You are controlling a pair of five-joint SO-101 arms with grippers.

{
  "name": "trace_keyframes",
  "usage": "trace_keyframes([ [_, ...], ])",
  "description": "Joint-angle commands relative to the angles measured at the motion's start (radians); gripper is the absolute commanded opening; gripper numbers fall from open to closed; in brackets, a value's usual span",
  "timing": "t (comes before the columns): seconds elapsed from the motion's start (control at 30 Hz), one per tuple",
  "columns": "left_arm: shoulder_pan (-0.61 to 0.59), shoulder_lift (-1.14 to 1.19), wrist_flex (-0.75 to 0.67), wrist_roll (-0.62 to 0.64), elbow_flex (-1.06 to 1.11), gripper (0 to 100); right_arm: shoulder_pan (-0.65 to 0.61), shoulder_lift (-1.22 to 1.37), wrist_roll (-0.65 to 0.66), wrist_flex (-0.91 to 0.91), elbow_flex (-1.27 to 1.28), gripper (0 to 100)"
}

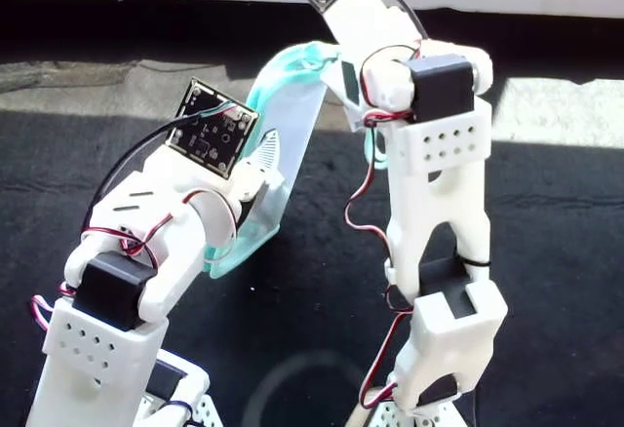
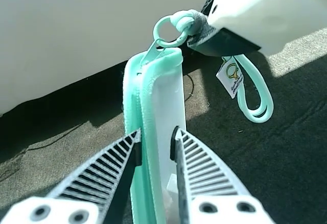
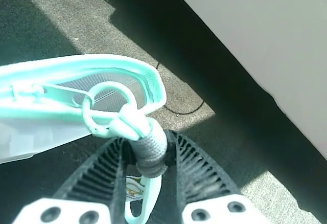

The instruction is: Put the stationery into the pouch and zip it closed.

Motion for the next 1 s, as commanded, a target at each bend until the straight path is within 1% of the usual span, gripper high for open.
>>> trace_keyframes([
  [0.0, 0.024, -0.01, -0.054, 0.009, -0.035, 13, 0.01, -0.018, -0.011, 0.001, -0.015, 0.5],
  [0.13, 0.027, -0.007, -0.109, 0.009, -0.028, 13, -0.019, -0.051, -0.009, 0.018, -0.013, 0.5],
  [0.27, 0.027, -0.007, -0.118, 0.009, -0.028, 13, -0.056, -0.077, -0.008, 0.036, -0.013, 0.5],
  [0.57, 0.027, -0.005, -0.107, 0.009, -0.027, 12, -0.054, -0.079, -0.008, 0.035, -0.012, 0.5],
  [0.8, 0.019, -0.012, -0.101, 0.009, 0.065, 13, -0.053, -0.079, -0.008, 0.035, -0.012, 0.5],
  [0.97, 0.024, -0.013, -0.103, 0.009, 0.068, 13, -0.053, -0.079, -0.008, 0.035, -0.012, 0.5],
])
